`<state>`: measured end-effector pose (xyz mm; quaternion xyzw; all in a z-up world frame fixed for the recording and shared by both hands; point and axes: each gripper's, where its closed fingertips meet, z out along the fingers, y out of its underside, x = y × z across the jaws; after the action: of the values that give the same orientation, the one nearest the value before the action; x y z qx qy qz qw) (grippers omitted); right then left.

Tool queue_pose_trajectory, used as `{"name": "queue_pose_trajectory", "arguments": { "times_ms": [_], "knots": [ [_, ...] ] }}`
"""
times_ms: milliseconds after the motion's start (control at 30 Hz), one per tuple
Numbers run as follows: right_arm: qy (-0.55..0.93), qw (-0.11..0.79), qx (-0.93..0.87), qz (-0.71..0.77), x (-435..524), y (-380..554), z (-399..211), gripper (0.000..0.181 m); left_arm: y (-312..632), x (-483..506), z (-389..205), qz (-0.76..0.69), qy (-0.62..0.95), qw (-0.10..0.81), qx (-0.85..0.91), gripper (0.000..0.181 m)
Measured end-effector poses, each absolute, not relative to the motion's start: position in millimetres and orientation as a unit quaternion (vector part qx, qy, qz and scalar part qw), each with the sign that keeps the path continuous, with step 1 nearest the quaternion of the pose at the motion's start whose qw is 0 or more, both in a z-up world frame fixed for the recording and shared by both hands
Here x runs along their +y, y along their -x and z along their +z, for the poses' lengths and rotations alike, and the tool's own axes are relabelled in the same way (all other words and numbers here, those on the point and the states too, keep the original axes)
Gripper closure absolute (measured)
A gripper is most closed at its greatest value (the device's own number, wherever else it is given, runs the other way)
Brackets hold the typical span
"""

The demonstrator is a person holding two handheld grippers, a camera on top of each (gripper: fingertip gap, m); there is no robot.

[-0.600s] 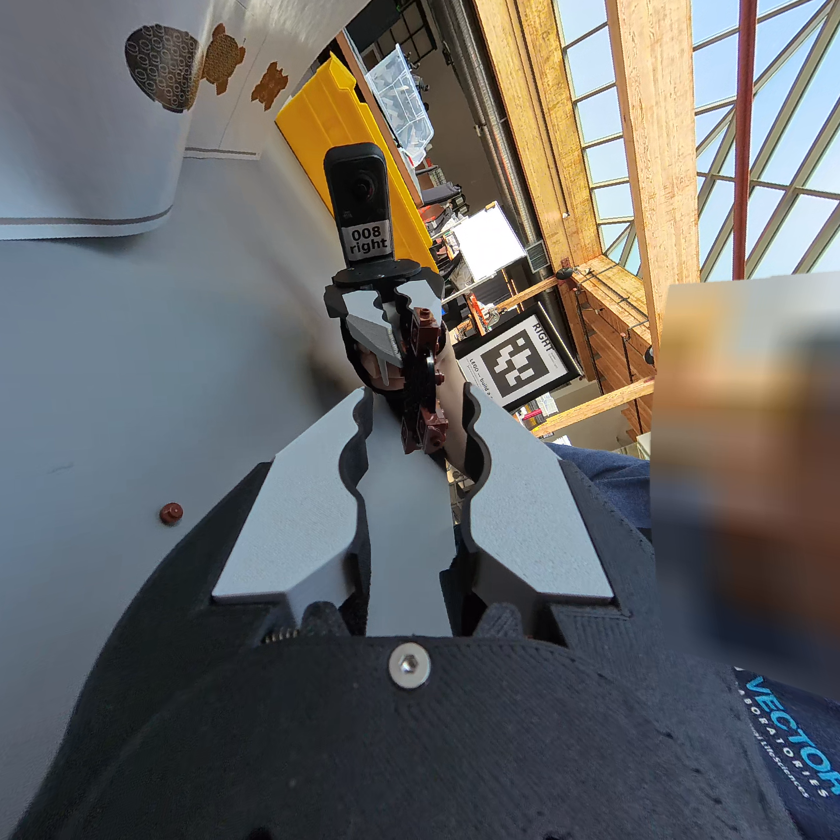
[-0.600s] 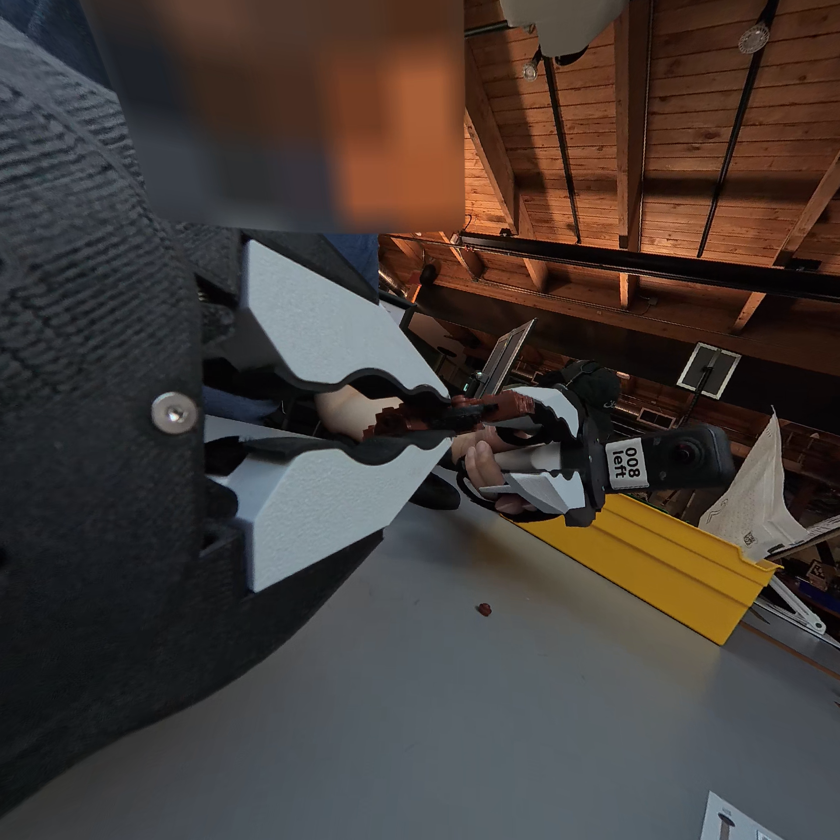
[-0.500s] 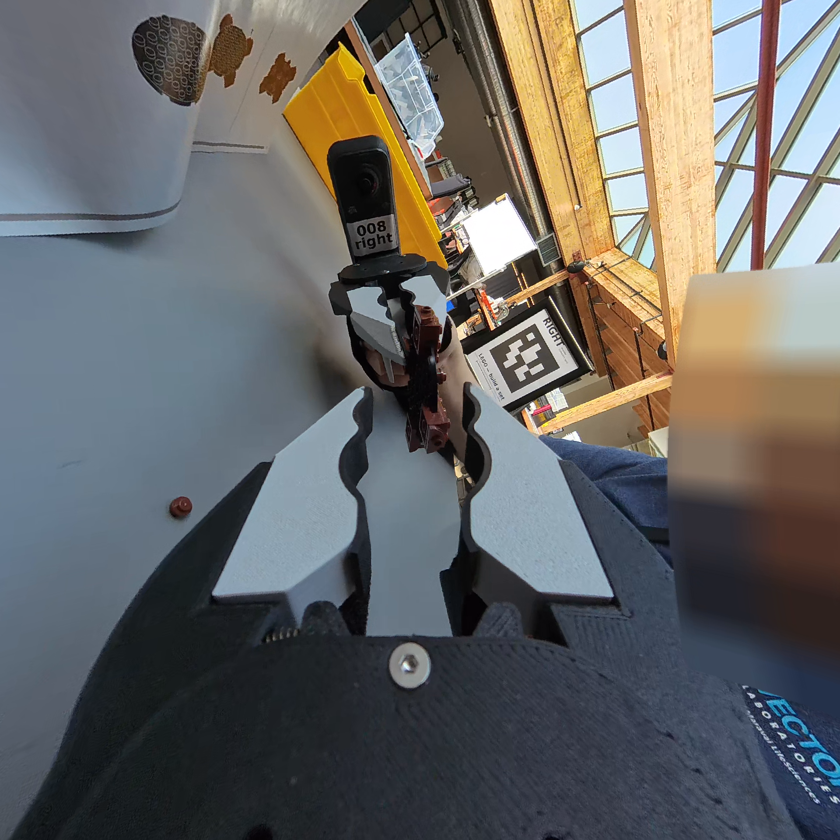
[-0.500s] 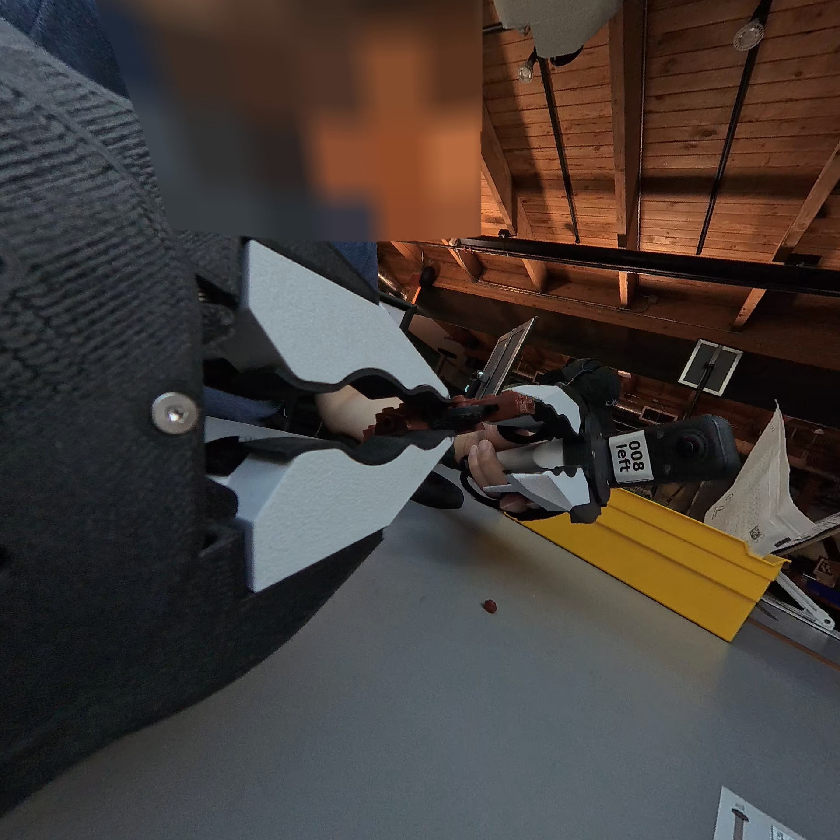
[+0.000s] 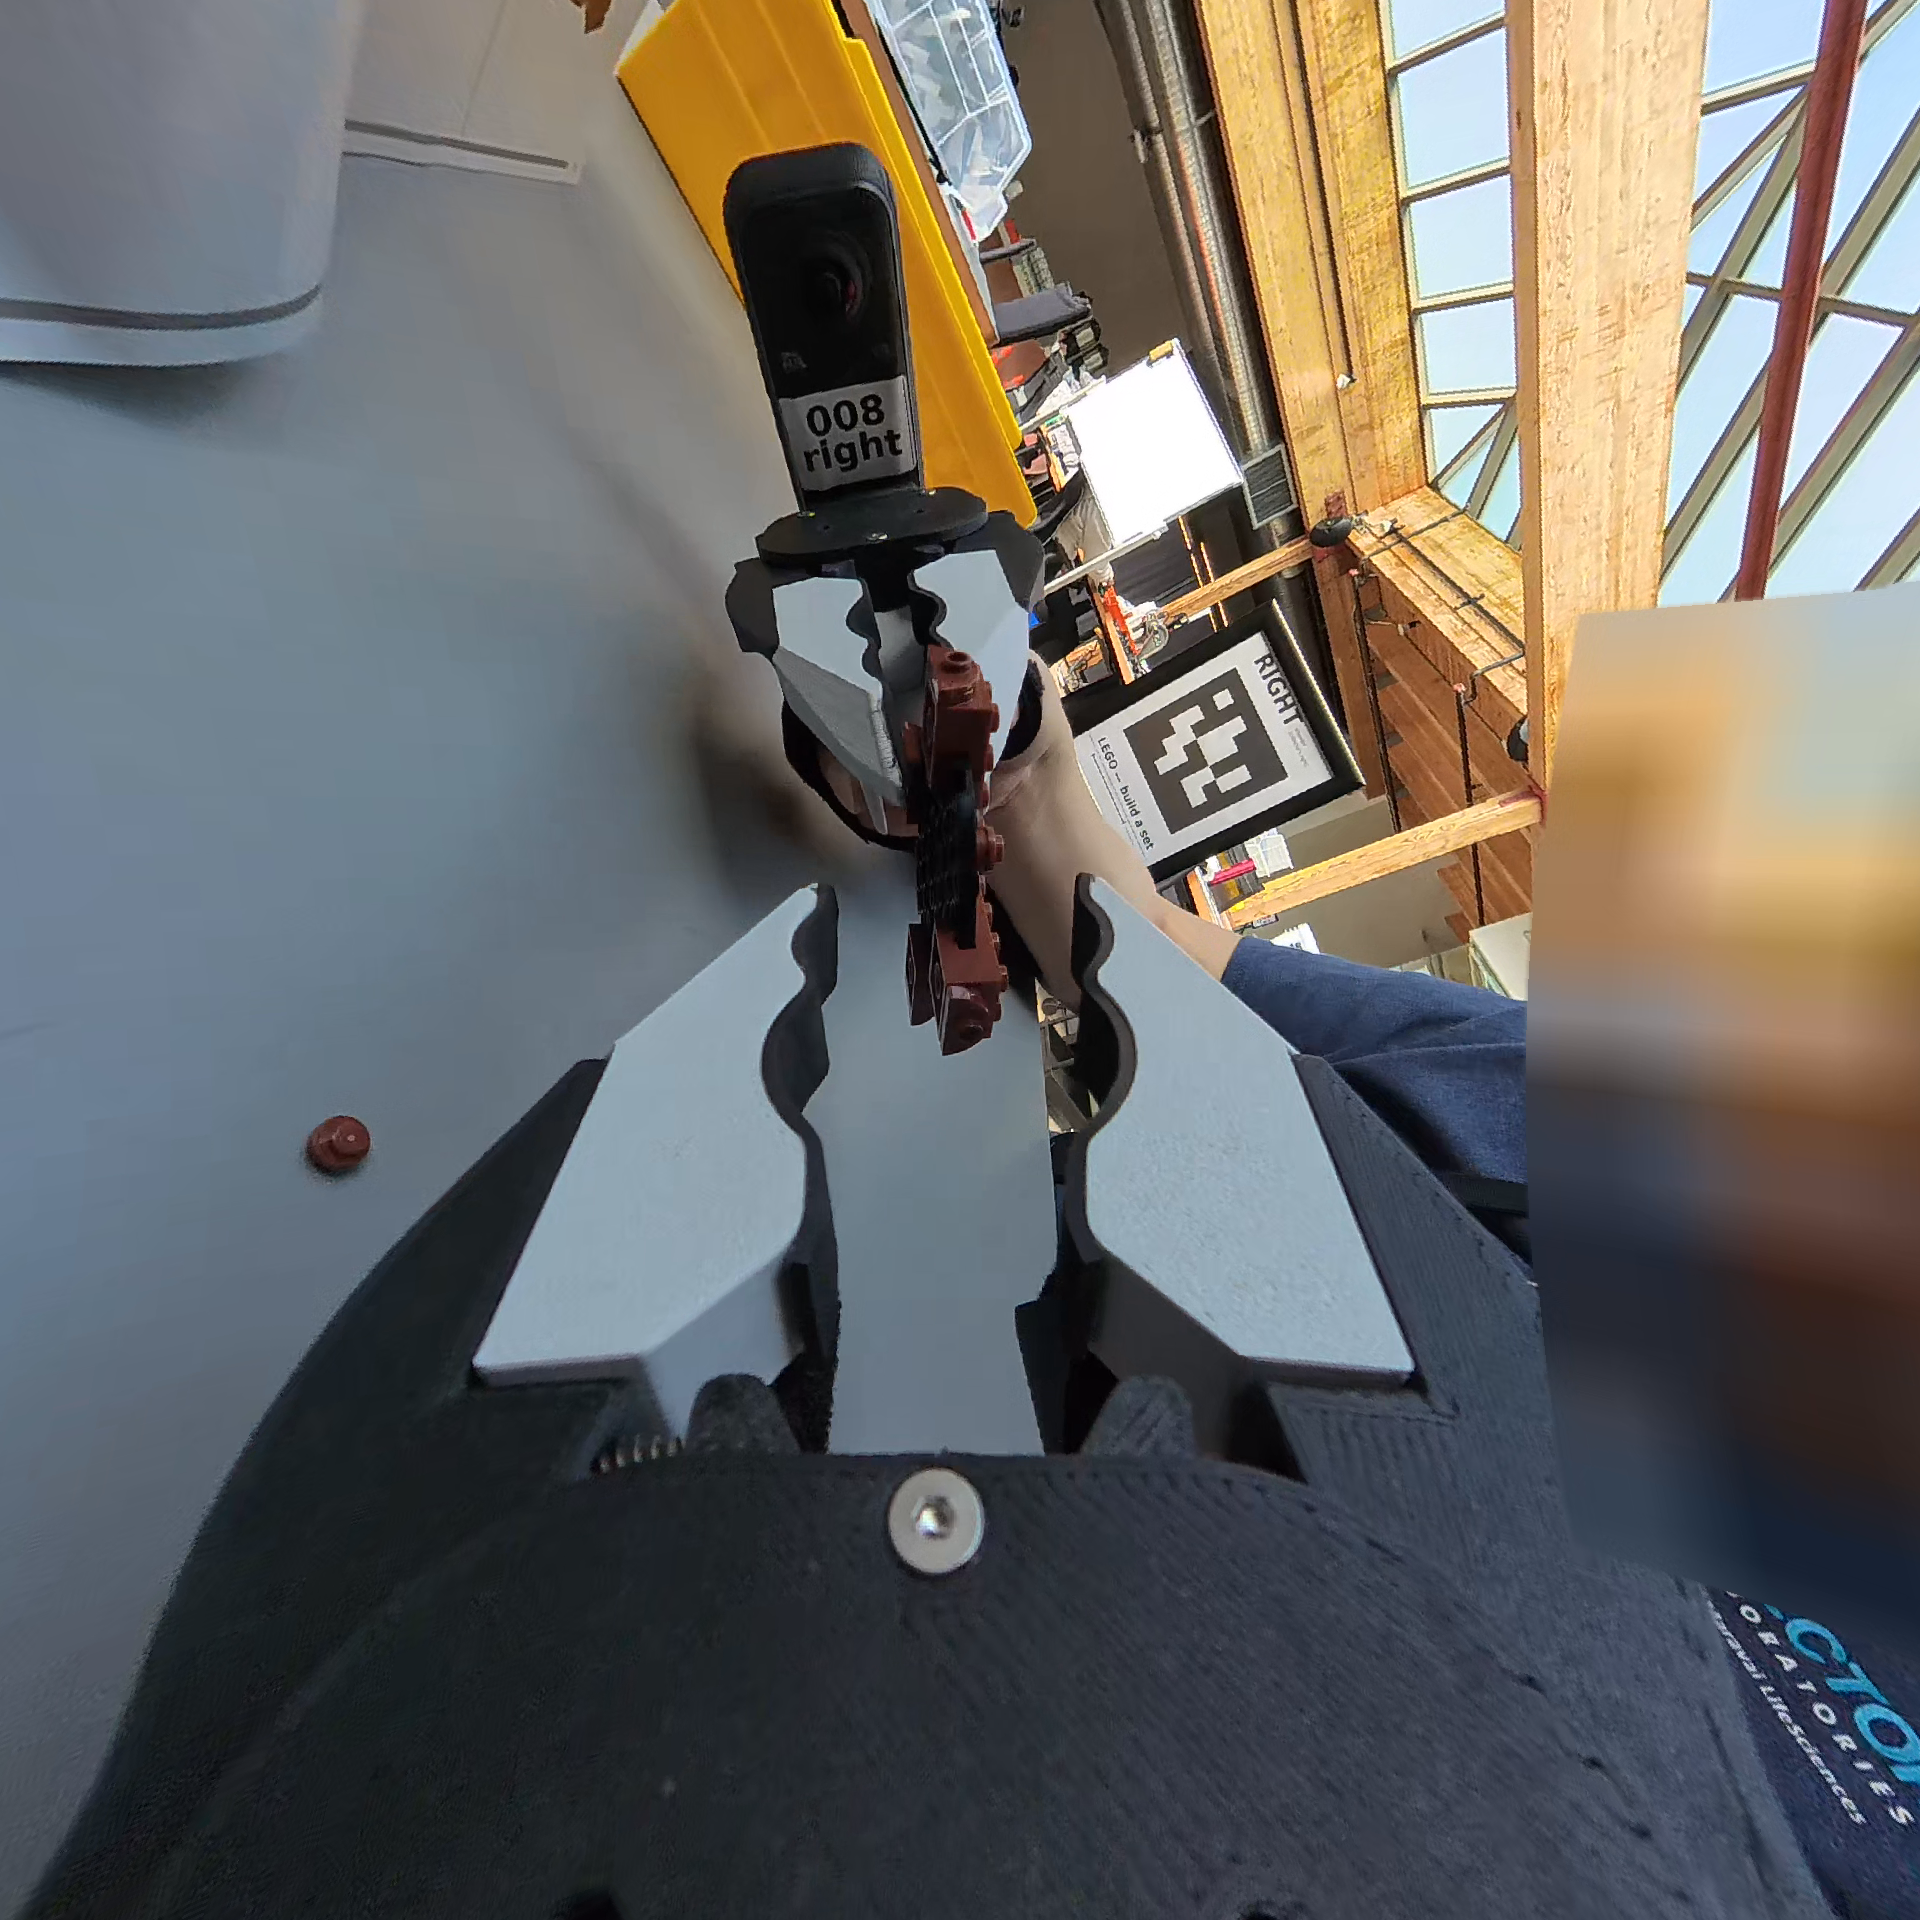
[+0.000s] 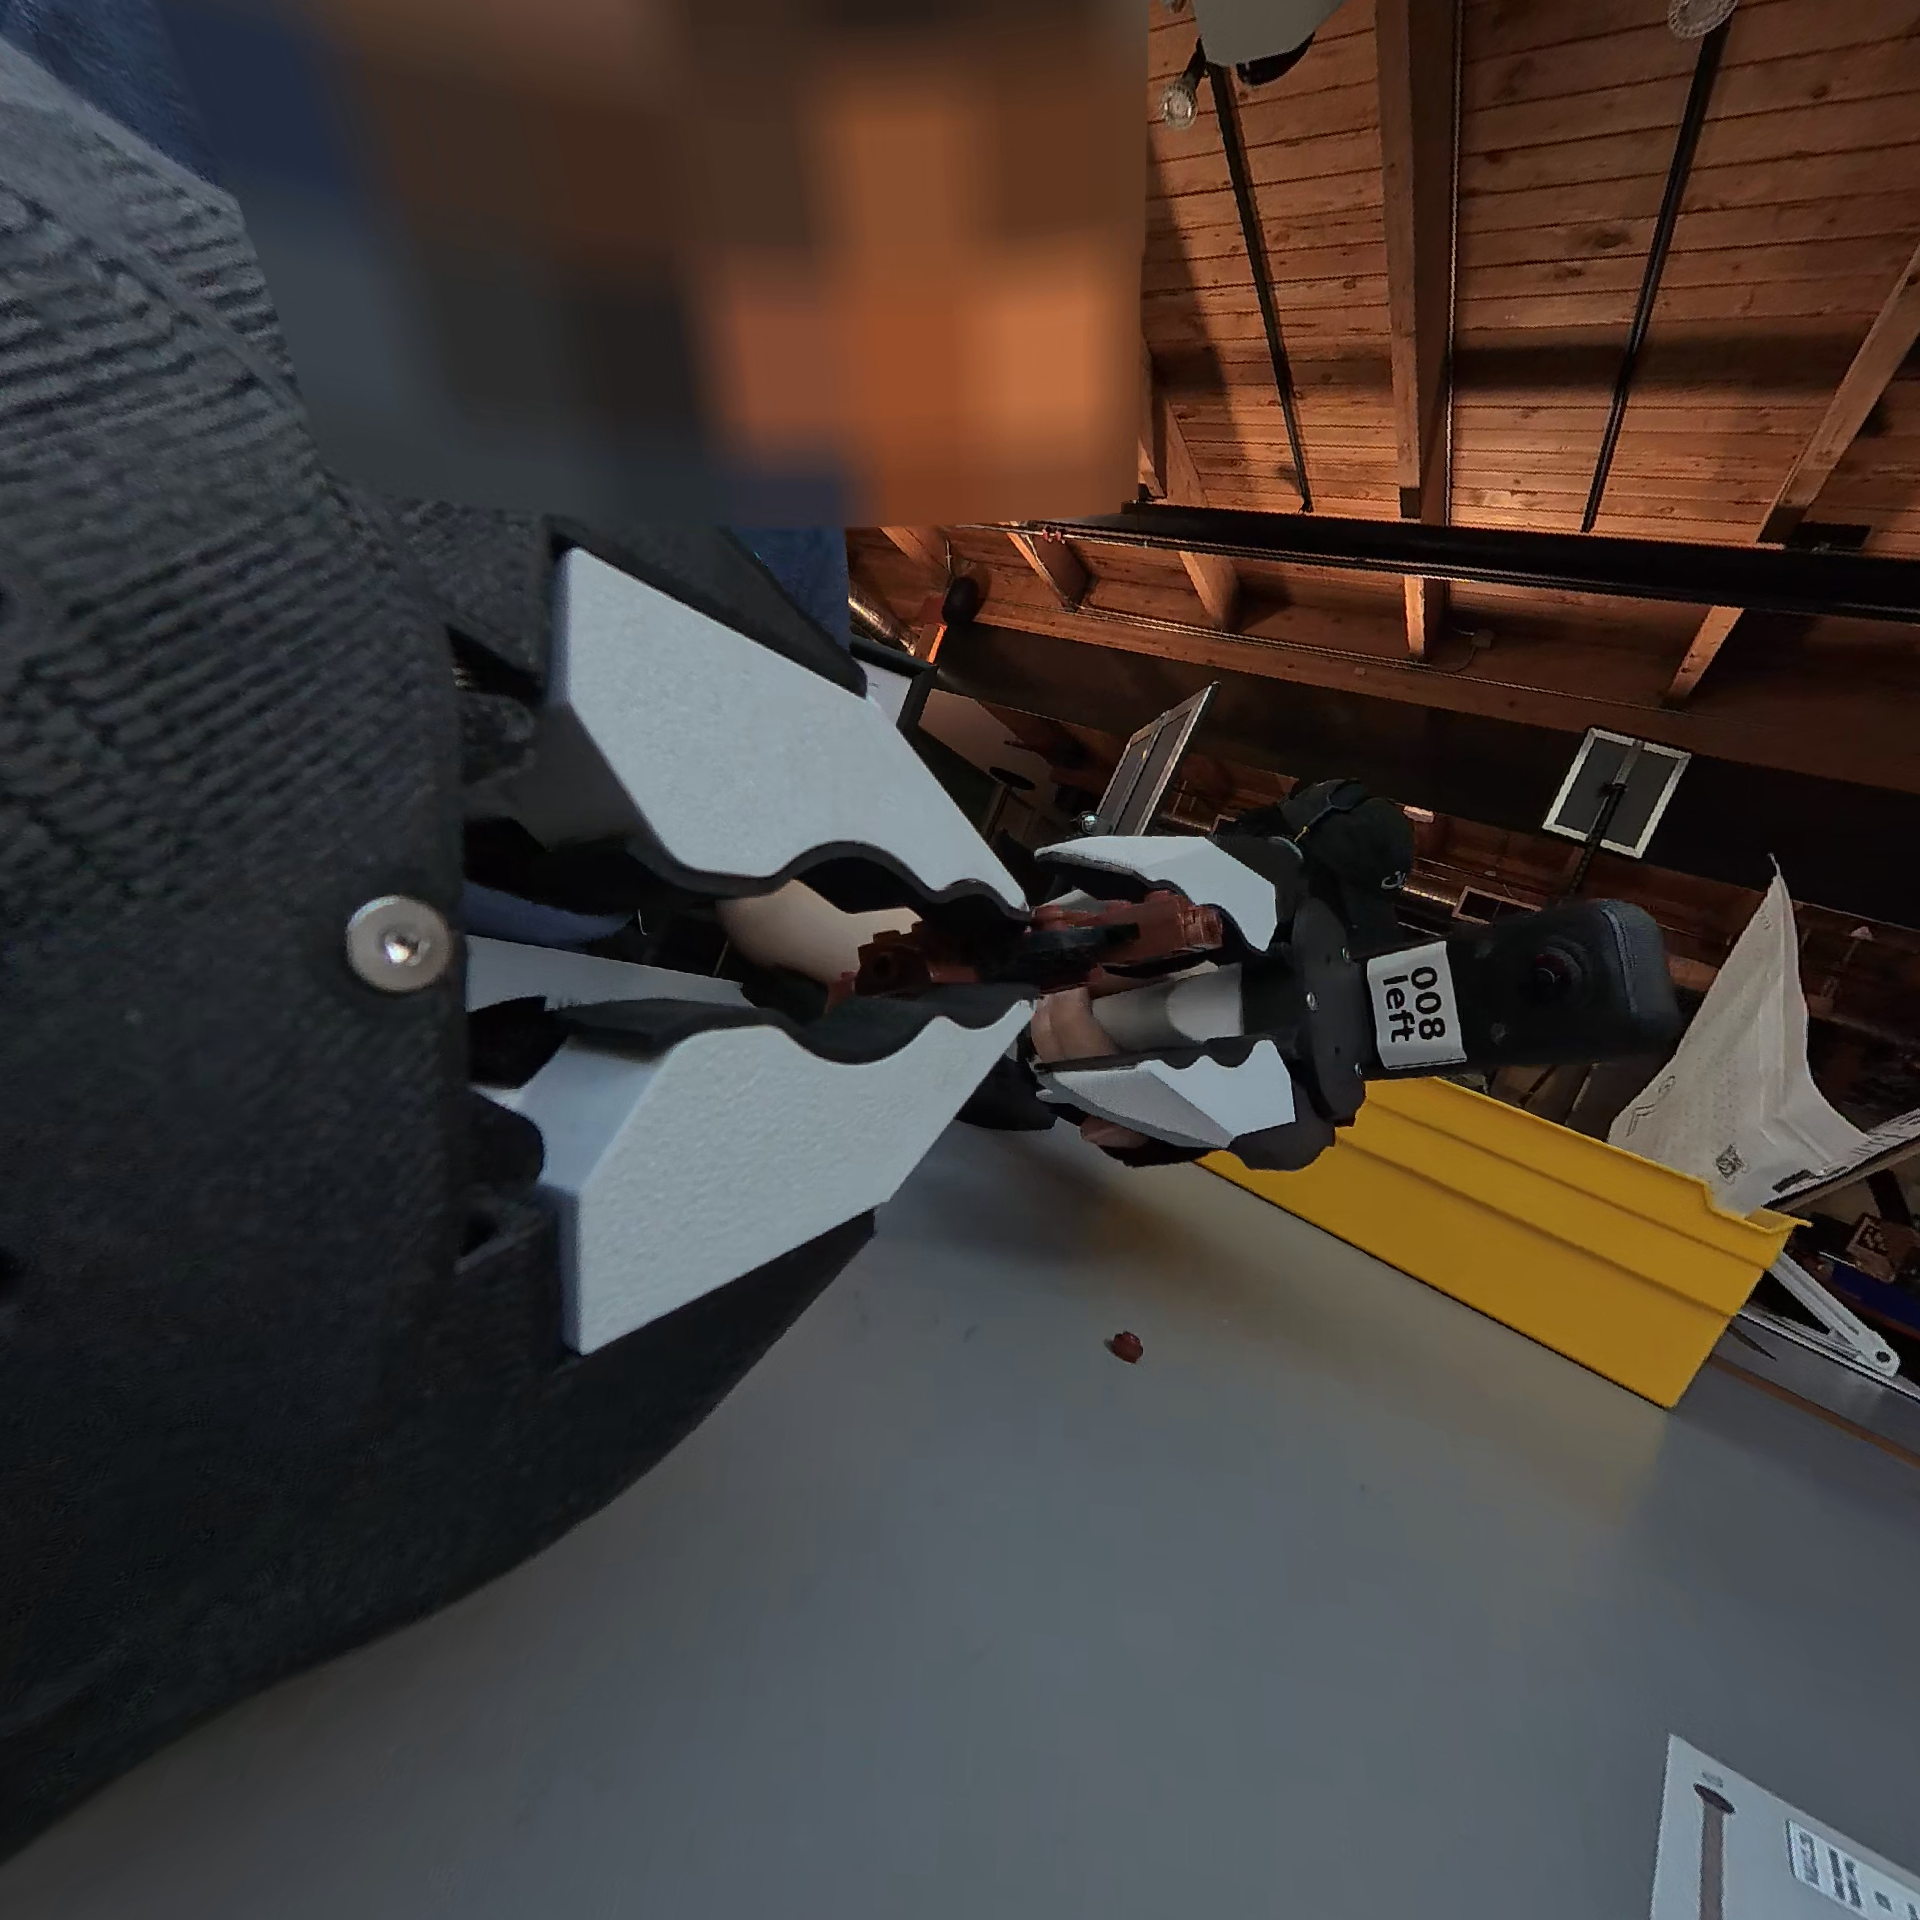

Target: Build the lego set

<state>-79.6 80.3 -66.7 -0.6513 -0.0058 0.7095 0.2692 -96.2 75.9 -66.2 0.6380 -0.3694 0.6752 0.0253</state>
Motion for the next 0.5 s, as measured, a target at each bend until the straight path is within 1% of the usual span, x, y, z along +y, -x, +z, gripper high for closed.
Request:
{"name": "queue_pose_trajectory", "arguments": {
  "times_ms": [67,133,167,200,233,400,433,500],
  "knots": [
    [0.649,0.271,0.003,0.711,82,81,-66,0.173,95,72,-67,0.679,-0.636,0.028,-0.366,0.139],
    [0.647,0.268,0.009,0.714,84,84,-67,0.173,95,67,-68,0.684,-0.632,0.026,-0.363,0.144],
    [0.649,0.264,0.008,0.714,84,87,-69,0.173,95,66,-68,0.685,-0.632,0.020,-0.362,0.149],
    [0.651,0.262,0.005,0.713,83,89,-70,0.173,94,66,-68,0.685,-0.631,0.013,-0.363,0.161],
    [0.650,0.263,0.005,0.713,83,91,-70,0.173,94,66,-68,0.684,-0.632,0.008,-0.364,0.166],
    [0.650,0.275,0.006,0.708,85,93,-68,0.173,94,67,-68,0.684,-0.634,0.009,-0.360,0.164],
    [0.647,0.277,0.006,0.711,84,93,-67,0.173,93,66,-69,0.684,-0.634,0.010,-0.361,0.172],
    [0.652,0.293,0.001,0.699,86,92,-67,0.173,92,68,-71,0.673,-0.641,-0.004,-0.368,0.176]
  ]
}}
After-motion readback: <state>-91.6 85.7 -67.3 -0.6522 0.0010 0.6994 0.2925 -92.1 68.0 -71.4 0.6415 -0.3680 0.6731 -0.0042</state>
